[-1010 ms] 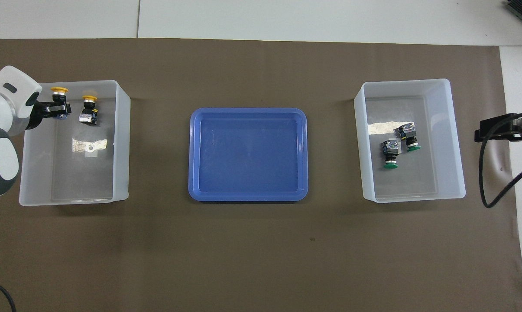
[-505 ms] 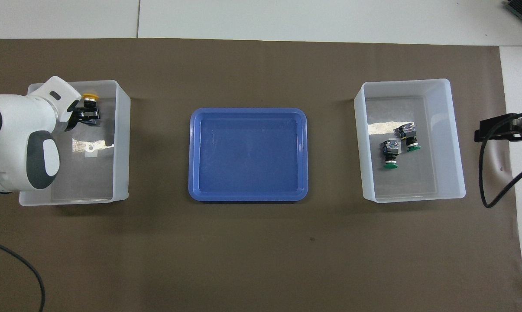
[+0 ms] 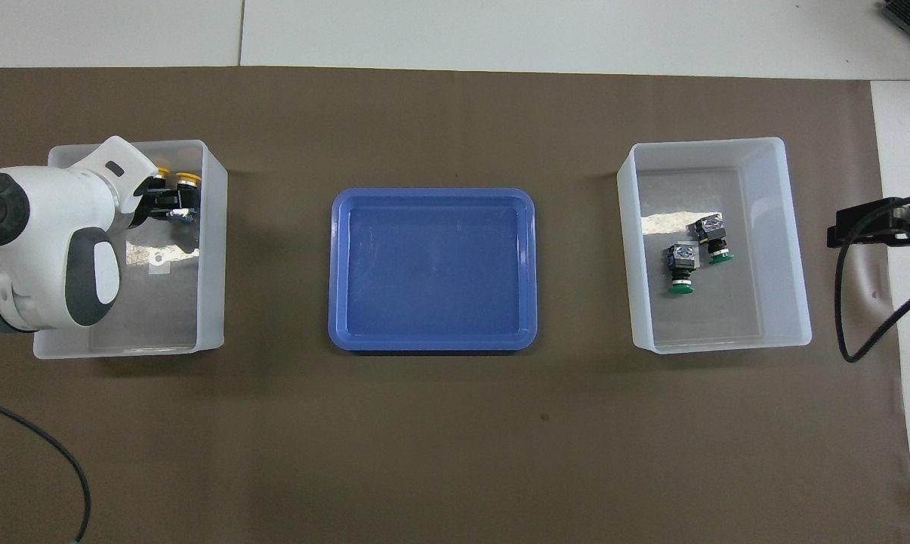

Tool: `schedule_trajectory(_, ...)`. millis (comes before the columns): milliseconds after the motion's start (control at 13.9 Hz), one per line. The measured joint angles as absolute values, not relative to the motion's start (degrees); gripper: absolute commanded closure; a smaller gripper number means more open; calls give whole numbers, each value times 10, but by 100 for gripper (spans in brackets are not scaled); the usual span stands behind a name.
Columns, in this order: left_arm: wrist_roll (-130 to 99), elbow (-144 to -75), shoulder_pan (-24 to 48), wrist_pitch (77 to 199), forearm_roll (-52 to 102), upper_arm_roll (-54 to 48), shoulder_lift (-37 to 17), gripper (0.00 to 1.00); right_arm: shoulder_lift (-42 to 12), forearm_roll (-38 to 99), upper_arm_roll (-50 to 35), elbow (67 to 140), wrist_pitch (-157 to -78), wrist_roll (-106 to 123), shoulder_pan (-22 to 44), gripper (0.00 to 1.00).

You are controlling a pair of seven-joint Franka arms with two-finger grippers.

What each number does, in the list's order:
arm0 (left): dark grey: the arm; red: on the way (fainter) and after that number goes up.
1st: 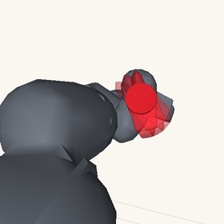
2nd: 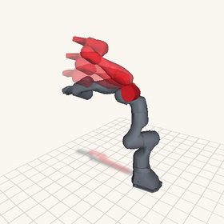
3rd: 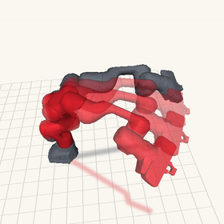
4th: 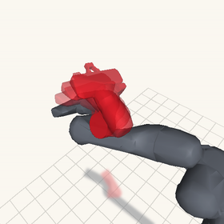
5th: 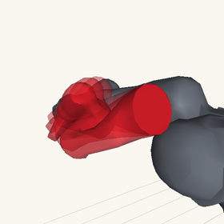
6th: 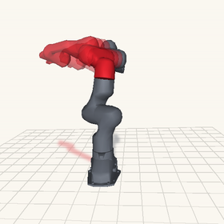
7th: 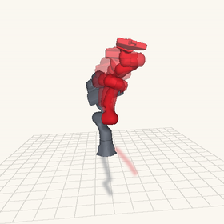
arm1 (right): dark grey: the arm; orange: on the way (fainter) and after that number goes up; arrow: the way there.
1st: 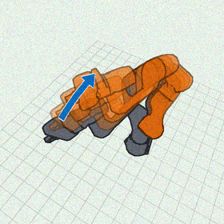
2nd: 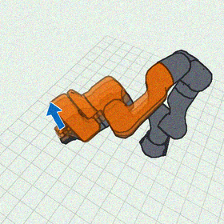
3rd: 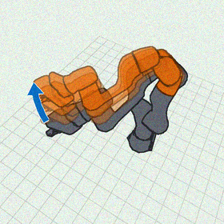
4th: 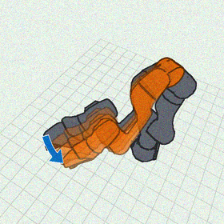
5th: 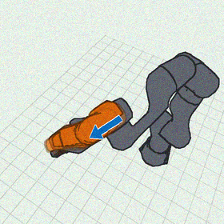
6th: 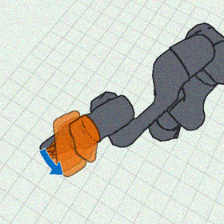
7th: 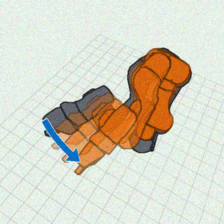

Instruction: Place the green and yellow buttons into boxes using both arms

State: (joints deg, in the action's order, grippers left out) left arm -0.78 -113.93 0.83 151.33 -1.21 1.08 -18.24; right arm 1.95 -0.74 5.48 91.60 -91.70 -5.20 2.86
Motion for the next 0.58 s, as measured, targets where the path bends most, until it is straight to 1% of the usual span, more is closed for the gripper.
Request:
schedule_trajectory(144,-7,-1134,5,1459,-12,11,-154,0,20,-7,55,916,-917,-52,29,0)
schedule_trajectory(361,4,-1132,5,1341,-12,11,-78,0,20,-7,55,916,-917,-52,29,0)
schedule_trajectory(577,8,-1133,5,1250,-12,8,-8,0,20,-7,55,916,-917,-52,29,0)
